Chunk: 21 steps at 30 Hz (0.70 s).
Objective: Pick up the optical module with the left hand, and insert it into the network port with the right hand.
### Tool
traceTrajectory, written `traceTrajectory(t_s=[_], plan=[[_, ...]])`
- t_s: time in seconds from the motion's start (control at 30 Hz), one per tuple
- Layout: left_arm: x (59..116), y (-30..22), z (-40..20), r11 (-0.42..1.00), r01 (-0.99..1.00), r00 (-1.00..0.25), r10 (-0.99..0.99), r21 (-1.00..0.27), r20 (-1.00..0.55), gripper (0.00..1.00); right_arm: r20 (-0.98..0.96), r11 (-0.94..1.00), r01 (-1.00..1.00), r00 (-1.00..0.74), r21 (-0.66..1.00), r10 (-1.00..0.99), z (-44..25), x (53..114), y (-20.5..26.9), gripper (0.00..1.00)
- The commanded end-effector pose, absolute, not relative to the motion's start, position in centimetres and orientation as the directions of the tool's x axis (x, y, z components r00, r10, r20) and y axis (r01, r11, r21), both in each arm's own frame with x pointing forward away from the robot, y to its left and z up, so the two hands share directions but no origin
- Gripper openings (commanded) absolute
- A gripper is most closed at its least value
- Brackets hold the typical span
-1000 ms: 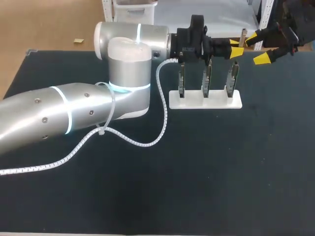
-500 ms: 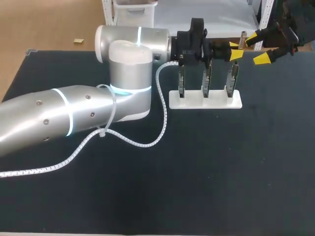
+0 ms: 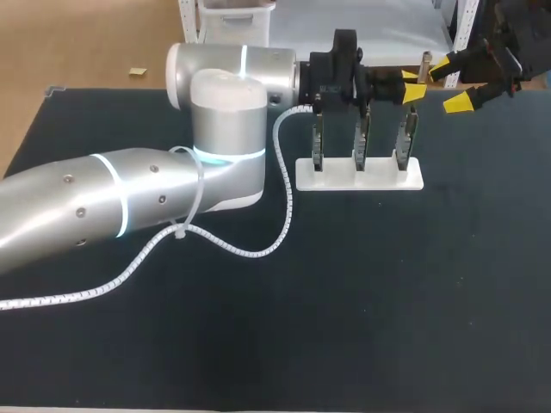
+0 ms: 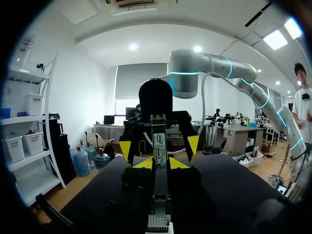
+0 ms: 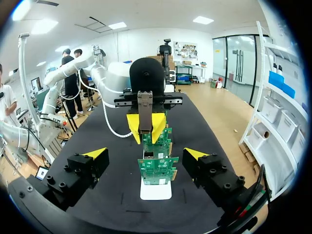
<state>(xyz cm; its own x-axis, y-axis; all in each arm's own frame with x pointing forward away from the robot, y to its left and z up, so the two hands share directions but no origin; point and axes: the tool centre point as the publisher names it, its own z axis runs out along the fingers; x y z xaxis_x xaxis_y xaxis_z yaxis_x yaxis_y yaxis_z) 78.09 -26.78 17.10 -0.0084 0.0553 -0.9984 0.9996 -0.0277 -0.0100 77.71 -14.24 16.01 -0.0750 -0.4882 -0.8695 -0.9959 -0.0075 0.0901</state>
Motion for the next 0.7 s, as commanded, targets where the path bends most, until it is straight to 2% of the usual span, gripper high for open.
traceTrajectory(t_s=[0.03,0.7], plan=[[78.1,-26.81,17.17,-0.025,1.0,-0.005,0.058,-0.006,-0.998,0.0,-0.869,-0.003,-0.996,-0.073,0.086,-0.489,16.02,77.5,-14.2,1.0],[77.88,-26.78,17.06,-0.036,0.999,0.006,0.081,0.003,-0.997,0.0,-0.869,-0.003,-0.996,-0.073,0.086,-0.489,16.02,77.5,-14.2,1.0]])
